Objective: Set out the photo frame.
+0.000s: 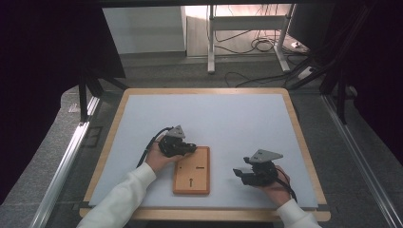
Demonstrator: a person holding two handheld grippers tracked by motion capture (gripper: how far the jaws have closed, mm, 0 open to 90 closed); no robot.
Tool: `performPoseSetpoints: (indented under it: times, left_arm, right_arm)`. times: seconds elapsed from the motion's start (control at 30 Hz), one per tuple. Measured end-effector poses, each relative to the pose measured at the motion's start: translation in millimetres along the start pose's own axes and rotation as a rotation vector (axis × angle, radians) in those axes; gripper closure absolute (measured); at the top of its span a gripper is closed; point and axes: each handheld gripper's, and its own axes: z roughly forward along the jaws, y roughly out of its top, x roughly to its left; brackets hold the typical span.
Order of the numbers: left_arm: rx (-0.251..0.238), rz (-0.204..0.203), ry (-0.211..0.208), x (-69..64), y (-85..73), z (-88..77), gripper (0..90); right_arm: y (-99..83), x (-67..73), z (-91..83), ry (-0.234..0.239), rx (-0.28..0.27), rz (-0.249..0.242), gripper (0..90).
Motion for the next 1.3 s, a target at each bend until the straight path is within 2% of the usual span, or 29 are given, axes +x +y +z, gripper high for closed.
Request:
performPoseSetpoints:
  times: [0.03,0.13,0.17,0.2,0.37,0.4,0.53,0.57,0.77,1.17,1.27,1.3]
  left_arm:
    - [0.008,0.007,-0.005,1.7,0.5,-0.4,84.5]
    - [0.007,-0.008,-0.034,5.2,0.1,-0.4,84.0]
    - [0.002,-0.028,-0.054,6.9,-0.1,0.1,83.5]
    - [0.002,-0.028,-0.054,6.9,-0.1,0.1,83.4]
    - [0.024,-0.02,-0.09,13.1,1.3,-0.3,82.9]
    - [0.019,-0.029,-0.096,13.3,1.3,0.1,82.8]
    - [0.021,-0.037,-0.103,13.7,2.0,0.5,82.5]
    - [0.026,-0.032,-0.105,14.6,2.7,0.5,82.6]
    - [0.032,-0.046,-0.122,17.7,3.1,0.4,82.7]
    - [0.042,-0.072,-0.154,23.2,4.5,0.8,82.6]
    - [0.045,-0.08,-0.155,23.7,5.5,1.2,82.8]
    - [0.048,-0.086,-0.159,24.2,5.7,1.2,82.8]
  right_arm:
    - [0.0,0.0,0.0,0.0,0.0,0.0,37.2]
    - [1.3,2.8,-1.0,0.016,-0.01,-0.014,37.1]
    - [2.4,5.6,-1.1,0.024,-0.017,-0.027,36.8]
    - [2.4,5.6,-1.1,0.024,-0.017,-0.027,36.8]
    - [5.4,16.2,-0.2,0.048,-0.015,-0.084,35.2]
    - [5.8,18.0,0.1,0.05,-0.013,-0.095,34.7]
    - [6.9,23.0,1.5,0.048,0.0,-0.12,33.2]
    - [8.2,27.1,2.3,0.042,0.013,-0.139,32.1]
    - [12.4,39.1,3.8,0.069,0.013,-0.16,30.9]
    - [16.1,49.0,5.5,0.099,0.005,-0.179,29.4]
    - [18.8,56.3,6.4,0.114,0.009,-0.189,27.7]
    - [21.6,63.4,7.5,0.118,0.01,-0.207,26.0]
